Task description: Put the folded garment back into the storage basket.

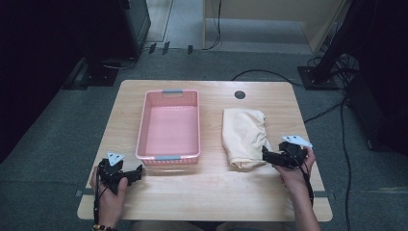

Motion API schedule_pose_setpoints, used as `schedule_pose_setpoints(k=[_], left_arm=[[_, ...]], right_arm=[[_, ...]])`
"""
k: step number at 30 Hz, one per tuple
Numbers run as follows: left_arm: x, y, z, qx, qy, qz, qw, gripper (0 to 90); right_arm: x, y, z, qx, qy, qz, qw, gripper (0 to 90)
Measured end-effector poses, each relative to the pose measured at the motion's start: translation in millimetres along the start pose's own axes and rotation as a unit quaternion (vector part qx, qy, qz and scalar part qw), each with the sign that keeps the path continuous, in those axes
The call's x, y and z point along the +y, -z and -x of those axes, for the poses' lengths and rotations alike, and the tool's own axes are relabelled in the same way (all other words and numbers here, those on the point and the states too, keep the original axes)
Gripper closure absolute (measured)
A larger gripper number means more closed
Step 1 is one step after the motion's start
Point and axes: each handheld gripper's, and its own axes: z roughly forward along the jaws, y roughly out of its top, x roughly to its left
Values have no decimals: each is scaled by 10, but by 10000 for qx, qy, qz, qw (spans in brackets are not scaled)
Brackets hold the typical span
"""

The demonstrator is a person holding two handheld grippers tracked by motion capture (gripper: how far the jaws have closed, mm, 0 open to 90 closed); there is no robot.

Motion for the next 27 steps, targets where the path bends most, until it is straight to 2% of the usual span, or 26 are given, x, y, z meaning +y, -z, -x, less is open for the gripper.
schedule_pose_setpoints(k=[9, 18, 21, 27], left_arm=[[0, 0, 0, 0, -2, -2, 10000, 0], [0, 0, 0, 0, -2, -2, 10000, 0], [0, 0, 0, 0, -1, -1, 10000, 0], [0, 0, 0, 0, -2, -1, 10000, 0]], right_arm=[[120, -33, -100, 58, 50, 69, 9999, 26], [197, -116, -171, 195, -38, 80, 9998, 2], [217, -142, -198, 85, 49, 92, 9999, 0], [260, -189, -228, 148, -45, 81, 9998, 0]])
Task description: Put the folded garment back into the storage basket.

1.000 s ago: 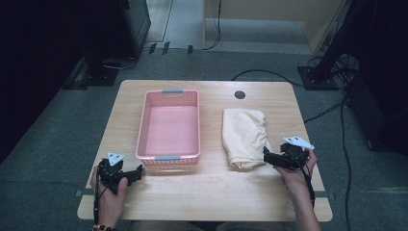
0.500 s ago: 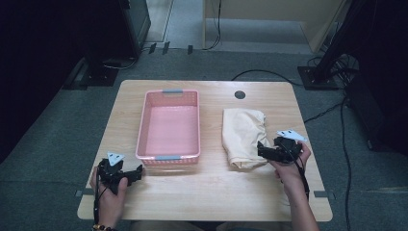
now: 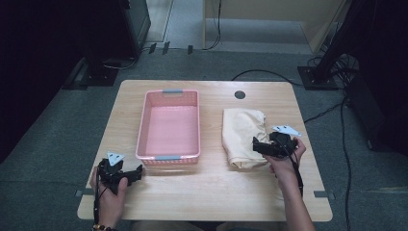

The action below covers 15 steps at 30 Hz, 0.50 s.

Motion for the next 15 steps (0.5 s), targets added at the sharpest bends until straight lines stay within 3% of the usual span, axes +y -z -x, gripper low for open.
schedule_pose_setpoints(k=[15], left_arm=[[0, 0, 0, 0, 1, 1, 10000, 0]], right_arm=[[77, -174, -106, 16, -128, -100, 9999, 0]])
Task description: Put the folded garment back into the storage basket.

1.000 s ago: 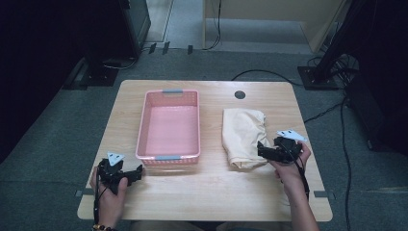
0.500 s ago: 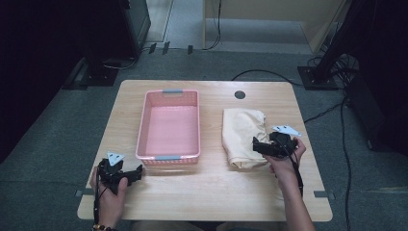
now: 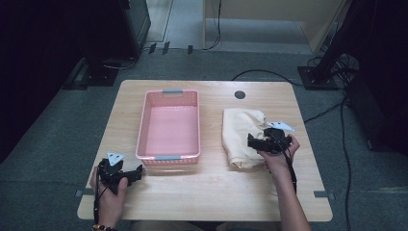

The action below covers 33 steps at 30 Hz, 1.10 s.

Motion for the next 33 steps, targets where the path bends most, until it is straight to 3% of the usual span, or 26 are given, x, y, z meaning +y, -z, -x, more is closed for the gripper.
schedule_pose_setpoints(k=[23, 33], left_arm=[[0, 0, 0, 0, 0, 0, 10000, 0], [0, 0, 0, 0, -3, -2, 10000, 0]], right_arm=[[127, -217, -206, 14, -50, -94, 9999, 0], [148, -324, -222, -95, -136, -155, 9997, 0]])
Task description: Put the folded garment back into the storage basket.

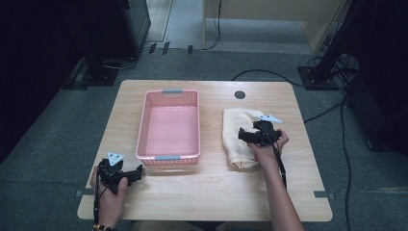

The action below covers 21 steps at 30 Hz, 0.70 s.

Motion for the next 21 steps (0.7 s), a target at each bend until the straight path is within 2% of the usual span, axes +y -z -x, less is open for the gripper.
schedule_pose_setpoints(k=[5, 11, 15, 17, 21], left_arm=[[0, 0, 0, 0, 0, 0, 10000, 0], [0, 0, 0, 0, 3, 3, 10000, 0], [0, 0, 0, 0, 2, 2, 10000, 0], [0, 0, 0, 1, 3, 2, 10000, 0], [0, 0, 0, 0, 2, 2, 10000, 0]], right_arm=[[1, -72, -11, -34, -59, -56, 10000, 0], [15, -165, -44, 63, -119, -123, 9998, 0], [19, -207, -43, -31, -155, -139, 9998, 0], [8, -248, -11, -80, -254, -167, 9995, 0], [-9, -285, 0, -96, -233, -221, 9994, 0]])
